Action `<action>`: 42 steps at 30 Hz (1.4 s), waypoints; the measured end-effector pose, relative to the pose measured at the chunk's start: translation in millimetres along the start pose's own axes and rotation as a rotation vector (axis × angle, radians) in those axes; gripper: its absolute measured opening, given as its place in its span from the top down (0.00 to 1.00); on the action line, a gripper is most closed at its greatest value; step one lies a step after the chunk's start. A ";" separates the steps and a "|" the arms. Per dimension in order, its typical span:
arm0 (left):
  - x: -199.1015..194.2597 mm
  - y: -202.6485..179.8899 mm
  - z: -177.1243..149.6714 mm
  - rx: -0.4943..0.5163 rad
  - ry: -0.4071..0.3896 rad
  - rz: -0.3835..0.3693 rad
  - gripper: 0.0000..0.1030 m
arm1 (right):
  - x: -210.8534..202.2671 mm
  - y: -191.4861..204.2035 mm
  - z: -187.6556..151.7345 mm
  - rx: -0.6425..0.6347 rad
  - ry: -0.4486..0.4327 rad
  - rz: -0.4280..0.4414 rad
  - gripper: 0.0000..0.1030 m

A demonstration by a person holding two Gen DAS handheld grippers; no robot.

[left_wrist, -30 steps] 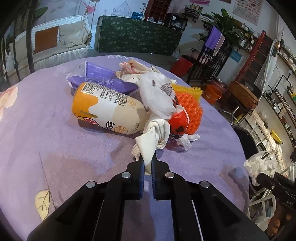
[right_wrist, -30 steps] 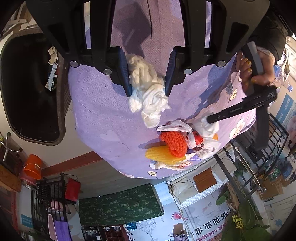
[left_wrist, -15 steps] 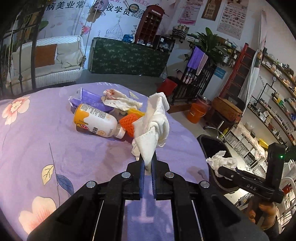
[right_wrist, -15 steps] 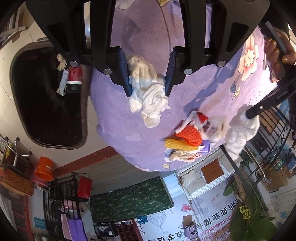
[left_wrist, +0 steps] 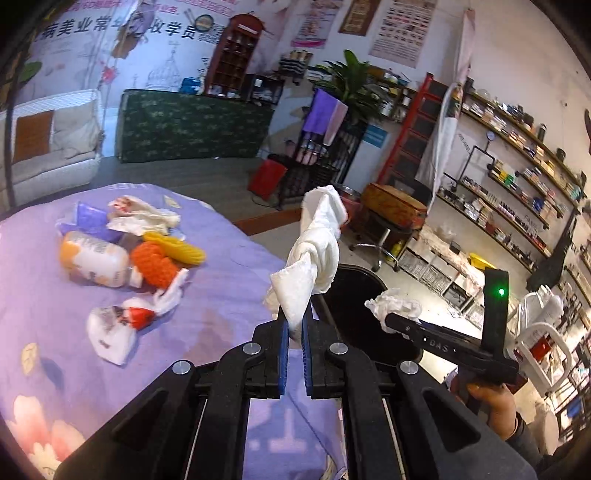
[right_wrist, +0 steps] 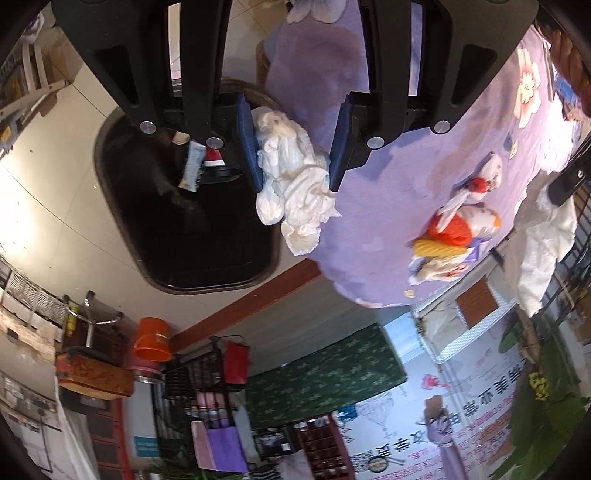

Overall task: Collect trash
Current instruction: 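Carry the tissue into the black bin with the right gripper while the left drops its tissue there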

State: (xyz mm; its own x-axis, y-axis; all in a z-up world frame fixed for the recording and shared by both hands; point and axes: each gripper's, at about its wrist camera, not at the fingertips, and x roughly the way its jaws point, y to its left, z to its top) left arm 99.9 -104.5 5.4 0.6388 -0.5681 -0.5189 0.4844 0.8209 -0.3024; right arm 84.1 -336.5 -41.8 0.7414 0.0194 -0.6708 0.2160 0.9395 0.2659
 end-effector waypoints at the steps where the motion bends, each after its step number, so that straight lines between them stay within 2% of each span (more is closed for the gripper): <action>1: 4.5 -4.2 -0.5 0.009 0.008 -0.010 0.94 | 2.0 -5.7 0.8 0.010 0.001 -0.015 0.65; 5: 23.3 -12.3 -2.6 0.005 0.051 -0.061 0.94 | 20.3 -25.8 4.1 0.039 0.030 -0.076 0.65; 12: 48.1 -24.7 -6.6 0.016 0.120 -0.085 0.94 | 71.1 -59.9 7.3 0.093 0.133 -0.128 0.63; 13: 49.4 -27.3 -7.6 0.022 0.125 -0.084 0.94 | 76.2 -63.5 5.5 0.098 0.143 -0.133 0.61; 15: 52.1 -31.2 -8.9 0.031 0.137 -0.085 0.94 | 87.1 -69.2 2.8 0.108 0.172 -0.140 0.52; 16: 54.5 -31.6 -9.5 0.034 0.144 -0.088 0.94 | 89.9 -71.3 1.9 0.117 0.176 -0.140 0.42; 17: 56.3 -32.4 -10.3 0.038 0.150 -0.089 0.94 | 90.8 -72.0 1.3 0.126 0.171 -0.140 0.35; 19: 61.6 -36.3 -11.6 0.052 0.161 -0.087 0.94 | 87.9 -71.1 0.6 0.122 0.156 -0.136 0.30; 26: 79.0 -54.8 -9.6 0.085 0.195 -0.111 0.94 | 55.3 -71.4 6.6 0.110 0.060 -0.204 0.24; 33: 106.3 -80.0 -11.0 0.133 0.250 -0.145 0.94 | 13.8 -100.0 10.7 0.184 -0.033 -0.281 0.21; 42: 142.8 -109.8 -17.9 0.175 0.346 -0.192 0.94 | -5.9 -131.9 5.8 0.284 -0.065 -0.338 0.21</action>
State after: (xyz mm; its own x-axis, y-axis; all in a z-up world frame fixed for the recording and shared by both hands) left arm 127.2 -274.8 -49.9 0.3039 -0.6320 -0.7129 0.6881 0.6632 -0.2945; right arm 55.0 -462.5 -68.9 0.6353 -0.3029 -0.7103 0.6126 0.7578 0.2248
